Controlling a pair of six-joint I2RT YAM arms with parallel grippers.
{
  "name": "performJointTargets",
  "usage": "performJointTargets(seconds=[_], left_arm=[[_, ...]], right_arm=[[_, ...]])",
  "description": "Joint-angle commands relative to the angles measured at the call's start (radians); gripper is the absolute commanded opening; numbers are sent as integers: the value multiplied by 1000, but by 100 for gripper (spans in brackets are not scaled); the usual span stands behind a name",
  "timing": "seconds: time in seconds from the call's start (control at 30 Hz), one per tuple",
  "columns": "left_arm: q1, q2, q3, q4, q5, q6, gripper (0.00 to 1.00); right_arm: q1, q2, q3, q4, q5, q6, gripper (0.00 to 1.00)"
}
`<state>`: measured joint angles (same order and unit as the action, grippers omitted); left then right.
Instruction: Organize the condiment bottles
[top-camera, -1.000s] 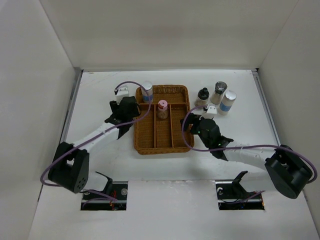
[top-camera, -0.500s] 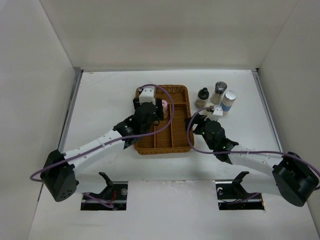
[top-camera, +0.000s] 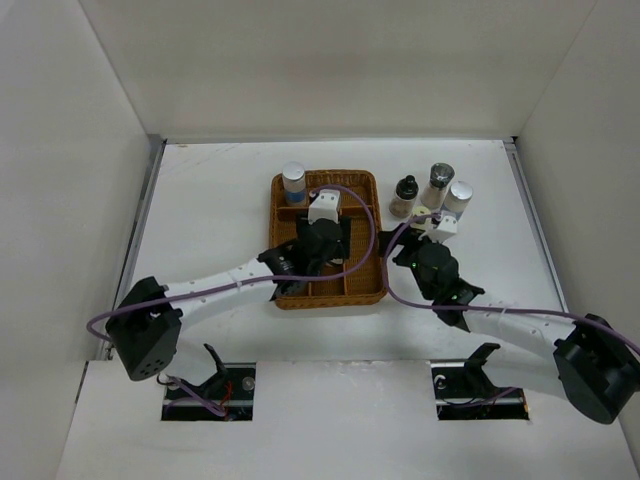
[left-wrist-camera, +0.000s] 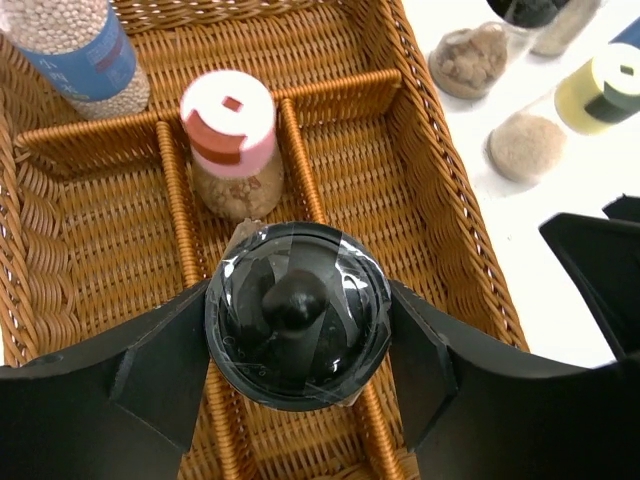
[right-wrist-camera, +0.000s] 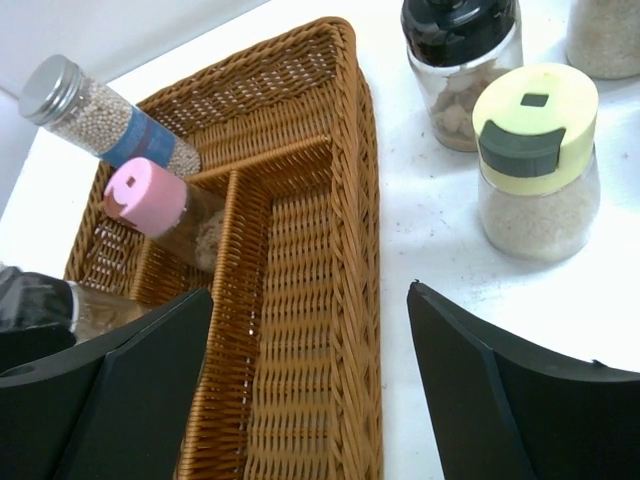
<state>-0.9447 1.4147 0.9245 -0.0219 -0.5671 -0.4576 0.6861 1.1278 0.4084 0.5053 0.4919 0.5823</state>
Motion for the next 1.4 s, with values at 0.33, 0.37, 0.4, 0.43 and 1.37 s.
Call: performJointTargets(seconds=[0.33,0.37,0.4,0.43,1.37], left_arm=[[-15,-23,-50,20,-97,-9,40],[-10,-34,-55,16,-93,-15,40],[-9,-45,-61,13,-90,-18,39],[-10,-54,-67,10,-94,-18,39],[62,-147,-156,253,30,-38,86]], right_arm=[[-13,-30,-6,59,25,5,81],[-12,-30,-6,65,25,4,81],[-15,-26,-8,65,25,5,81],[-17,-22,-8,65,25,5,81],[-12,-86,43,-17,7,-29,23]])
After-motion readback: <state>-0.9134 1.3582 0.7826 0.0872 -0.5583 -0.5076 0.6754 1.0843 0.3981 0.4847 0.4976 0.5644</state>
